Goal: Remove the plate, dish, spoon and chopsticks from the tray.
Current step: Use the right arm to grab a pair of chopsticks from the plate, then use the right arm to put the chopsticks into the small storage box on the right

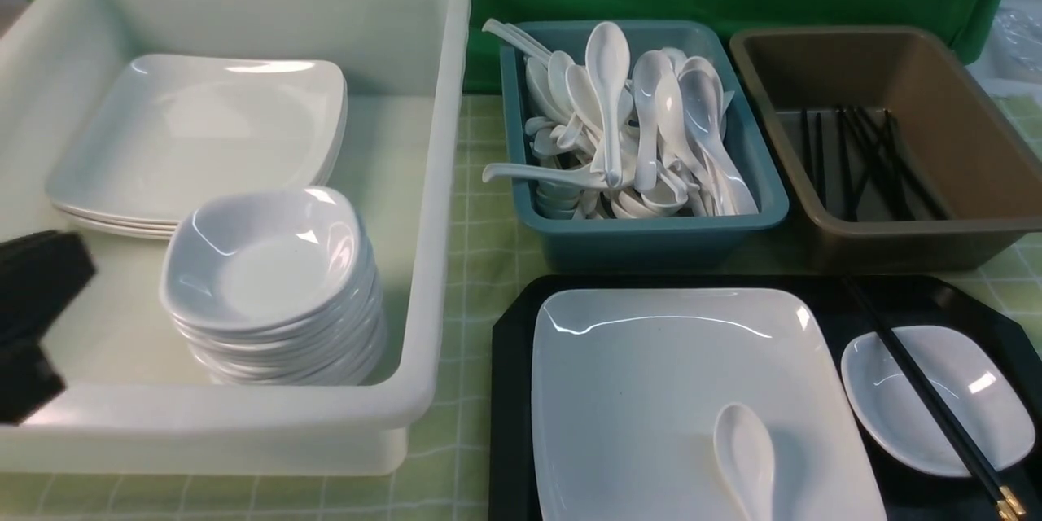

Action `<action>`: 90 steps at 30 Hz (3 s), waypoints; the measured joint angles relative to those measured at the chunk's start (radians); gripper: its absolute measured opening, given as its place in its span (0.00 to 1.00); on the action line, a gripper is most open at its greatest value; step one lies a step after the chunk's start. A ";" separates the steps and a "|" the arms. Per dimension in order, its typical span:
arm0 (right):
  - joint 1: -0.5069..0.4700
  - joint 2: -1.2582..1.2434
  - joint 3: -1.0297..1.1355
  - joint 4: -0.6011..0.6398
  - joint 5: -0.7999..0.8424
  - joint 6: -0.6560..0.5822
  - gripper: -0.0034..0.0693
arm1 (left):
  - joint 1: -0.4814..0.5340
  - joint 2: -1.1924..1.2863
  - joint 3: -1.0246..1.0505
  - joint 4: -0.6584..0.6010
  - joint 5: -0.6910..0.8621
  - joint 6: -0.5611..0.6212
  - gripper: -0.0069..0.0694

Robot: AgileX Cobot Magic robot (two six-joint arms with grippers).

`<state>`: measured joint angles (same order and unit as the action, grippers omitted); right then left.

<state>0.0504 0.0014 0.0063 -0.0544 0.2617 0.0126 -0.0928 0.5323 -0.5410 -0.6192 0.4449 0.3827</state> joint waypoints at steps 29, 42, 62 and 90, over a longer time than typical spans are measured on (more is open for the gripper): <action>0.205 0.577 -0.490 0.185 0.219 0.062 0.26 | -0.438 0.367 -0.197 0.068 -0.028 0.115 0.12; 0.081 1.433 -0.844 0.061 0.422 -0.086 0.48 | -0.438 0.367 -0.197 0.069 -0.013 0.142 0.12; -0.016 1.664 -0.870 0.085 0.331 -0.173 0.30 | -0.438 0.367 -0.197 0.069 -0.012 0.155 0.12; -0.099 1.861 -1.664 0.486 0.402 -0.340 0.22 | -0.438 0.368 -0.224 -0.178 -0.069 0.426 0.12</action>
<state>-0.0490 1.8624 -1.6582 0.4320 0.6639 -0.3271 -0.5312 0.9000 -0.7650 -0.7970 0.3760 0.8089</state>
